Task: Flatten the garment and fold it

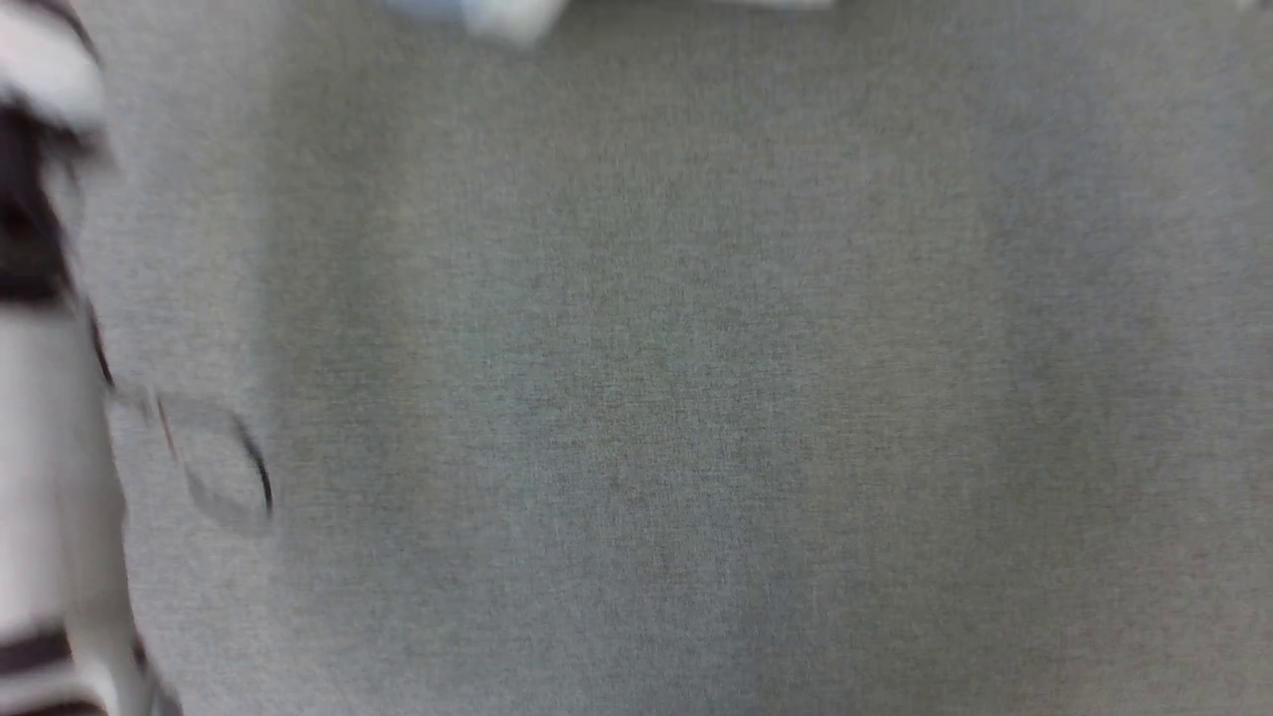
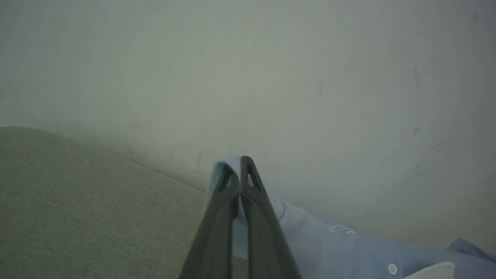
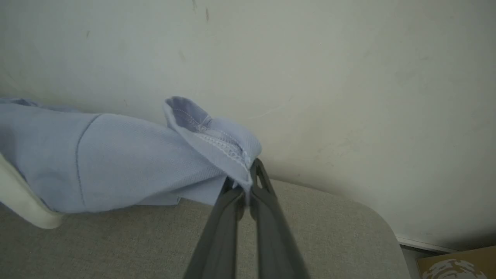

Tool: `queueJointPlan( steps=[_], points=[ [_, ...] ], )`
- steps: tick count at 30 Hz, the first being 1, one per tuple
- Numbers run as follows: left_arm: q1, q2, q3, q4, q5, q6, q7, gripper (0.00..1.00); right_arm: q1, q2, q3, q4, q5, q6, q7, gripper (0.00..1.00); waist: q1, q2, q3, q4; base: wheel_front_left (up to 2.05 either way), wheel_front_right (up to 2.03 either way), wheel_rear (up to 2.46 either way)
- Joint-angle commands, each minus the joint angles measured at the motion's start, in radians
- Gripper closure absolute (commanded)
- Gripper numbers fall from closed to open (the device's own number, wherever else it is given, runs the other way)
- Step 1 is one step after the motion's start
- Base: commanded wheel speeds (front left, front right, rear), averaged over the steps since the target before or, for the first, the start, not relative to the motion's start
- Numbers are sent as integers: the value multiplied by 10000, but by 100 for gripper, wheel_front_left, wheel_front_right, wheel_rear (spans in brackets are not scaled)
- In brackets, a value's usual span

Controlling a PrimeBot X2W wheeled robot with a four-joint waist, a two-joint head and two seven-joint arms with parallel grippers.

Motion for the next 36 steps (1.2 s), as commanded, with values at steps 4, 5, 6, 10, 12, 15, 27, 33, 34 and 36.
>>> queueJointPlan(
  steps=[4, 5, 6, 10, 12, 15, 27, 33, 34, 36],
  points=[
    [2351, 249, -218, -753, 131, -146, 635, 100, 2089, -371, 119, -752, 1057, -11, 752, 100, 0, 0, -1366, 155, 0, 0, 0],
    [2990, 270, -227, -1065, 128, -87, 820, 100, 2663, -449, 72, -1045, 1277, -11, 953, 100, 0, 0, -1572, 164, 0, 0, 0],
    [3624, 279, -246, -1406, 122, -16, 1022, 100, 3248, -548, 4, -1379, 1447, -11, 1171, 100, 0, 0, -1736, 187, 0, 0, 0],
    [6037, 19, -77, -2923, -190, 427, 1655, 100, 5609, -618, -696, -2730, 1870, -11, 2009, 100, 0, 0, -2322, 230, 0, 0, 0],
    [7108, -112, -19, -3647, -256, 689, 1907, 100, 6735, -526, -1241, -3417, 1789, -11, 2384, 100, 0, 0, -2509, 275, 0, 0, 0],
    [8444, -320, -7, -4488, -275, 1013, 2151, 100, 8275, -90, -2126, -4359, 1595, -11, 2878, 100, 0, 0, -2756, 338, 0, 0, 0],
    [11438, -978, 93, -5476, -394, 1801, 2487, 100, 12341, 2546, -4584, -6551, 330, -11, 4527, 100, 0, 0, -3308, 341, 0, 0, 0],
    [11895, -1205, -184, -5032, -282, 1842, 2417, 100, 13064, 2868, -4939, -6193, 142, -11, 4295, 100, 0, 0, -3291, 308, 0, 0, 0],
    [11907, -1268, -275, -4922, -279, 1825, 2411, 100, 13082, 2879, -4900, -6010, 106, -11, 4132, 100, 0, 0, -3267, 290, 0, 0, 0],
    [11877, -1441, -421, -4716, -333, 1776, 2352, 100, 13020, 2888, -4771, -5458, 223, -11, 3792, 100, 0, 0, -3208, 255, 0, 0, 0]
  ],
)
